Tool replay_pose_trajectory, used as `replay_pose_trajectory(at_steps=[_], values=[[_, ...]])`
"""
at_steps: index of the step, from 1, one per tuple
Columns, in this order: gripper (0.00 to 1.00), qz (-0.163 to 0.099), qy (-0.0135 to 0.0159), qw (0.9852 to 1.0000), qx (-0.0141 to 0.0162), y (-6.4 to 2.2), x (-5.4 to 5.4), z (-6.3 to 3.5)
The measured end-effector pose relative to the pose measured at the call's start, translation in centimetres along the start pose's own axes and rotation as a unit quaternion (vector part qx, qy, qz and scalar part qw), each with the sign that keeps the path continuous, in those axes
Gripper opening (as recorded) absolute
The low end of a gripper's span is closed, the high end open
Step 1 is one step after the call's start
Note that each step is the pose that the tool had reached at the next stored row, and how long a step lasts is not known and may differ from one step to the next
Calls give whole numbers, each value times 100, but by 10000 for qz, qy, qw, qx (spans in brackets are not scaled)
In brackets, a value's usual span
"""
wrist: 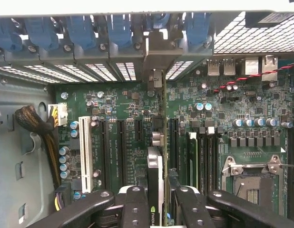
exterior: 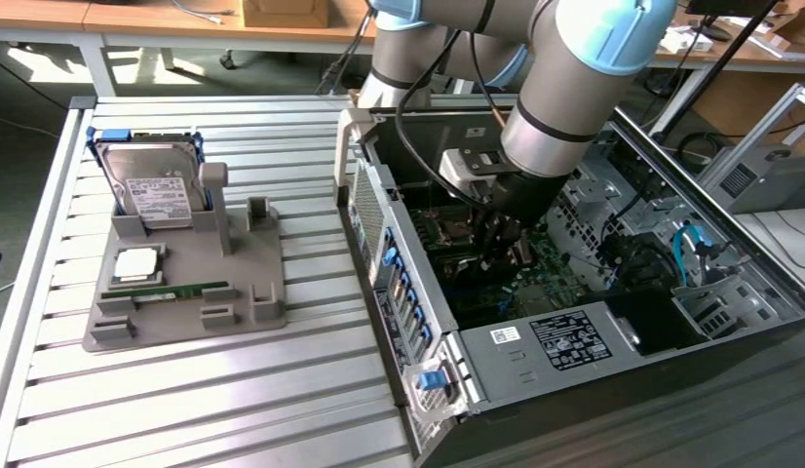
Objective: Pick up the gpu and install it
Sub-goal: 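Insert the gpu into the slot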
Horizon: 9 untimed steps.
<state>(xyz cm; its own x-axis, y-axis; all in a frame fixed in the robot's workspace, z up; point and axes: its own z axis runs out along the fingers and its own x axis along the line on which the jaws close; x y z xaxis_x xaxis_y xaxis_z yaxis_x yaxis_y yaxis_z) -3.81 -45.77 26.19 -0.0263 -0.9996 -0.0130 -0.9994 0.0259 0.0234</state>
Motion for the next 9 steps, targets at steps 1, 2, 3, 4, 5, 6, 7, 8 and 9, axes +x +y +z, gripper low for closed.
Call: replay_pose_trajectory(at_steps=[1,2,3,4,5,6,7,8,9], values=[[27,0,-1,10000,0,0,-1,4],[27,-1,-8,10000,1,-1,-4,9],[27,-1,-7,10000,2,-2,-8,14],[27,-1,-4,10000,1,-1,-10,14],[27,-1,-3,10000,1,-2,-11,15],[27,-1,-2,10000,0,-2,-12,15],[27,-1,-1,10000,0,-2,-12,15],[27,-1,0,10000,0,-2,-12,15],[27,-1,-2,10000,0,-2,-13,16]])
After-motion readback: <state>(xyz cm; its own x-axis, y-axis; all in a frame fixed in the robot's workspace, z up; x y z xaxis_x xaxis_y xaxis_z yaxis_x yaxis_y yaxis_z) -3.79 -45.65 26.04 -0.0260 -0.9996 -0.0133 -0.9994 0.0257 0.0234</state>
